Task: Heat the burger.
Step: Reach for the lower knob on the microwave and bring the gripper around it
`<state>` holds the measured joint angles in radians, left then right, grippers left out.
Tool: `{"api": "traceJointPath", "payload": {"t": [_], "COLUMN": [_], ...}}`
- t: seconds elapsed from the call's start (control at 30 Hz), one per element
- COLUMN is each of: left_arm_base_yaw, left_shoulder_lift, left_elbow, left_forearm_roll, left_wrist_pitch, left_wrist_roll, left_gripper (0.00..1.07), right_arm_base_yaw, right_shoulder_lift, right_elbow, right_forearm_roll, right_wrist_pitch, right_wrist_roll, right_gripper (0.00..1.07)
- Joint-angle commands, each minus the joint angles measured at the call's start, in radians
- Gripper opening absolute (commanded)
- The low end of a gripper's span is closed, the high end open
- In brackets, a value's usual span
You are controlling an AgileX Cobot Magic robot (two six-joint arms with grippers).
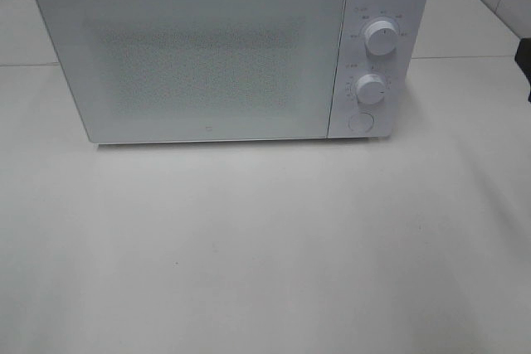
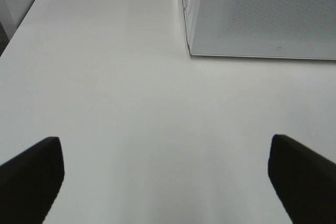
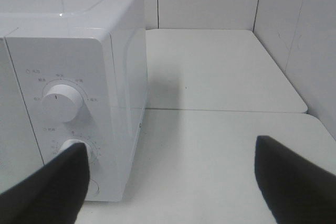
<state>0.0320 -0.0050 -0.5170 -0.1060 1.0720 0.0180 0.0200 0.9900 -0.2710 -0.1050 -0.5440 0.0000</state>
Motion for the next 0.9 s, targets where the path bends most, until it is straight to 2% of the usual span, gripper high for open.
{"api": "traceJointPath", "payload": {"t": [0.03,0.2,0.23,0.3,0.37,0.43,0.47,0.5,0.57,0.63,0.67,0.73,0.77,0.9], "left_arm_base_yaw": [0.004,0.004,0.004,0.004,0.004,0.004,0.004,0.004,0.004,0.004,0.004,0.004,0.004,0.004], "left_shoulder_lift": [-0.014,-0.014,-0.014,-0.014,-0.014,-0.014,-0.014,-0.014,-0.014,-0.014,-0.014,-0.014,-0.014,-0.014], "left_elbow": [0.0,0.0,0.0,0.0,0.0,0.0,0.0,0.0,0.0,0.0,0.0,0.0,0.0,0.0], "left_forearm_roll": [-0.003,-0.003,-0.003,-0.003,-0.003,-0.003,-0.003,-0.003,-0.003,-0.003,-0.003,-0.003,-0.003,-0.003], "left_wrist_pitch": [-0.002,-0.002,-0.002,-0.002,-0.002,-0.002,-0.002,-0.002,-0.002,-0.002,-0.002,-0.002,-0.002,-0.002], "left_wrist_roll": [-0.005,-0.005,-0.005,-0.005,-0.005,-0.005,-0.005,-0.005,-0.005,-0.005,-0.005,-0.005,-0.005,-0.005], "left_gripper": [0.98,0.98,0.98,0.98,0.98,0.98,0.98,0.98,0.98,0.98,0.98,0.98,0.98,0.98], "right_arm_base_yaw": [-0.005,0.036,0.089,0.113,0.228,0.249,0.295,0.295,0.36,0.383,0.433,0.458,0.504,0.571], "right_shoulder_lift": [0.081,0.129,0.144,0.151,0.196,0.208,0.226,0.226,0.254,0.264,0.287,0.3,0.321,0.357], "right_elbow": [0.002,0.002,0.002,0.002,0.002,0.002,0.002,0.002,0.002,0.002,0.002,0.002,0.002,0.002], "right_forearm_roll": [0.072,0.167,0.259,0.301,0.464,0.498,0.552,0.552,0.62,0.643,0.687,0.711,0.762,0.832], "right_wrist_pitch": [-0.075,-0.109,-0.115,-0.122,-0.176,-0.194,-0.225,-0.225,-0.279,-0.3,-0.346,-0.367,-0.399,-0.448], "right_wrist_roll": [-0.073,-0.141,-0.227,-0.268,-0.437,-0.457,-0.475,-0.475,-0.483,-0.485,-0.494,-0.505,-0.521,-0.535], "right_gripper": [0.76,0.76,0.76,0.76,0.76,0.76,0.76,0.76,0.76,0.76,0.76,0.76,0.76,0.76]}}
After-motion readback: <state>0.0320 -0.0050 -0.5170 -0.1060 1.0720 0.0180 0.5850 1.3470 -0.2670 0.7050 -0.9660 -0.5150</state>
